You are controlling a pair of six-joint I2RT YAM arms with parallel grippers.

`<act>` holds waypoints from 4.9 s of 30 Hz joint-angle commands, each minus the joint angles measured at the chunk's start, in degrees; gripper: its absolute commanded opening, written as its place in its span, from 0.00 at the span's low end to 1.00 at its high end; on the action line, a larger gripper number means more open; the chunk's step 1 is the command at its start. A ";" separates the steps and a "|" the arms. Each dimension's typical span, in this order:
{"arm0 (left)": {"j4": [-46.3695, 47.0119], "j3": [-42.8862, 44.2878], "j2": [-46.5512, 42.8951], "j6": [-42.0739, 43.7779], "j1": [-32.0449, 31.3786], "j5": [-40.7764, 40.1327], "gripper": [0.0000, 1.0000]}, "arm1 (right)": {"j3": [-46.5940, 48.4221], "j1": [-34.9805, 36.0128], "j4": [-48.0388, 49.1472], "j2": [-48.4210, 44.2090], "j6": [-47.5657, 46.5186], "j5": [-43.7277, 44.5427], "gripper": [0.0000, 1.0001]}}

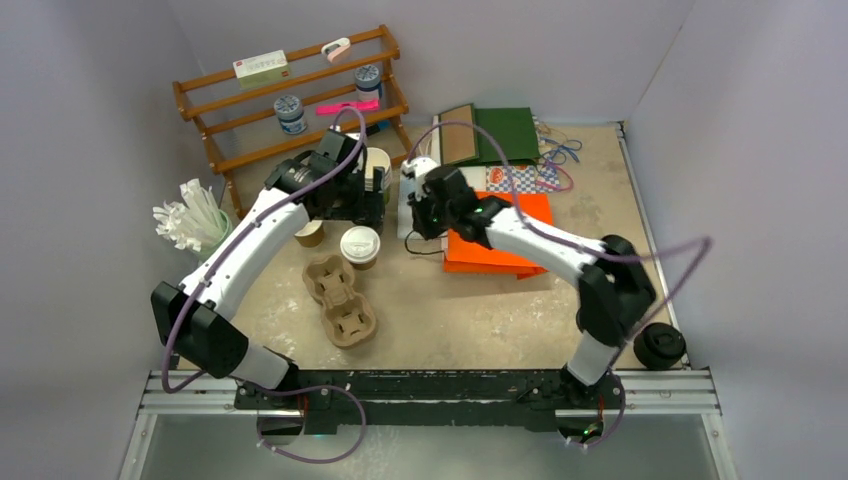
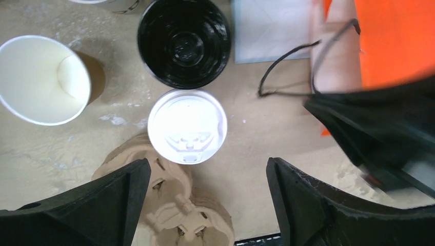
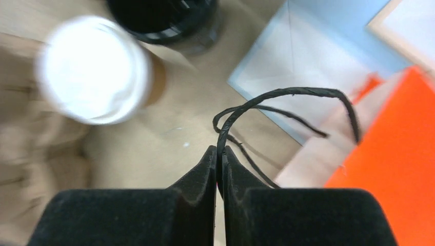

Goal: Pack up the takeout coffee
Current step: Pick up the takeout bag from the center of the board, then adjust the takeout bag at the center of the board.

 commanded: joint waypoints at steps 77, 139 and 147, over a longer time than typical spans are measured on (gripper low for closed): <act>16.97 13.22 4.17 -5.76 -7.58 20.93 0.00 | -4.65 0.12 -42.54 -49.50 23.51 22.07 0.09; 31.12 2.03 1.39 -14.16 -17.16 25.26 0.00 | -13.10 -13.64 -7.56 -40.48 37.99 -14.69 0.36; 32.30 1.82 1.35 -15.73 -17.20 25.85 0.00 | -20.76 -14.56 3.30 -45.21 41.90 -21.10 0.35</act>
